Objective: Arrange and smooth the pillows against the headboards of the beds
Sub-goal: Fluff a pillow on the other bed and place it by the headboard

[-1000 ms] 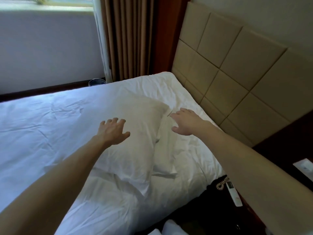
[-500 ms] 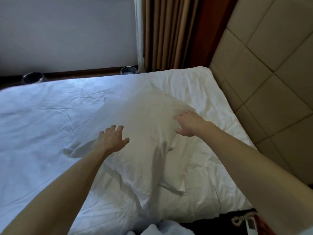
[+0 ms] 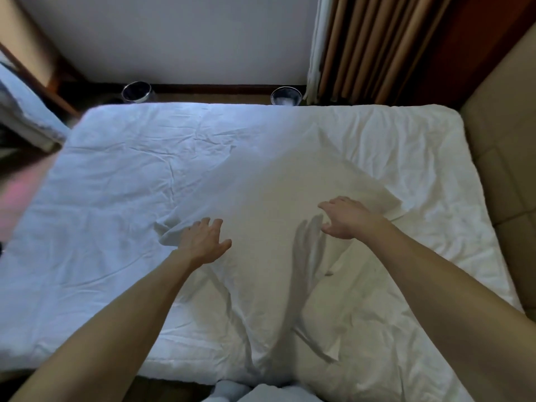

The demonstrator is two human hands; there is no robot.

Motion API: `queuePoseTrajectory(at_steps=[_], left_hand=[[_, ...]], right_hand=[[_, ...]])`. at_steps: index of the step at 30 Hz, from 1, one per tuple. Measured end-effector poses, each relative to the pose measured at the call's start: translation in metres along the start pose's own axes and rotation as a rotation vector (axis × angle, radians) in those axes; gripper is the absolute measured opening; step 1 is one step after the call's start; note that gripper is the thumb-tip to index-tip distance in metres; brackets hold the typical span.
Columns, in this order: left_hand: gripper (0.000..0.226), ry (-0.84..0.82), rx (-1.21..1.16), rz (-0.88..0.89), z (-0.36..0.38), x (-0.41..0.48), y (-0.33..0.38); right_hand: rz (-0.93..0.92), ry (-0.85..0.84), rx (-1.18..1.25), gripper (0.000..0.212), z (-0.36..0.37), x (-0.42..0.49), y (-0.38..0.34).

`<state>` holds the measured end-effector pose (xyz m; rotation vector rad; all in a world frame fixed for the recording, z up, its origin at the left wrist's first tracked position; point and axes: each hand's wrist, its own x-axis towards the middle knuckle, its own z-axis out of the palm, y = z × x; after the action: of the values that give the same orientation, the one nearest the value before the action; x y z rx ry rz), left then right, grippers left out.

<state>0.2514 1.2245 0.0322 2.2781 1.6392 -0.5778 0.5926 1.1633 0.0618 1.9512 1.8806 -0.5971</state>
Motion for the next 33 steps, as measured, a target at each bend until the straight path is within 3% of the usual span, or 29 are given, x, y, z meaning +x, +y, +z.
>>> queuePoseTrajectory(at_steps=[16, 21, 26, 28, 33], left_hand=[[0.076, -0.125, -0.305, -0.068, 0.014, 0.123, -0.062], [0.084, -0.239, -0.346, -0.095, 0.012, 0.166, -0.066], [0.101, -0.381, -0.543, -0.111, 0.017, 0.208, -0.064], [0.099, -0.42, -0.599, -0.113, 0.019, 0.22, -0.063], [0.123, -0.547, -0.572, -0.118, 0.028, 0.249, -0.068]], right_hand=[[0.004, -0.129, 0.013, 0.062, -0.032, 0.124, -0.051], [0.133, -0.256, 0.193, 0.093, -0.035, 0.165, -0.059], [0.18, -0.4, 0.219, 0.126, -0.022, 0.201, -0.059], [0.18, -0.414, 0.197, 0.129, -0.014, 0.212, -0.06], [0.169, -0.442, 0.214, 0.126, -0.004, 0.231, -0.053]])
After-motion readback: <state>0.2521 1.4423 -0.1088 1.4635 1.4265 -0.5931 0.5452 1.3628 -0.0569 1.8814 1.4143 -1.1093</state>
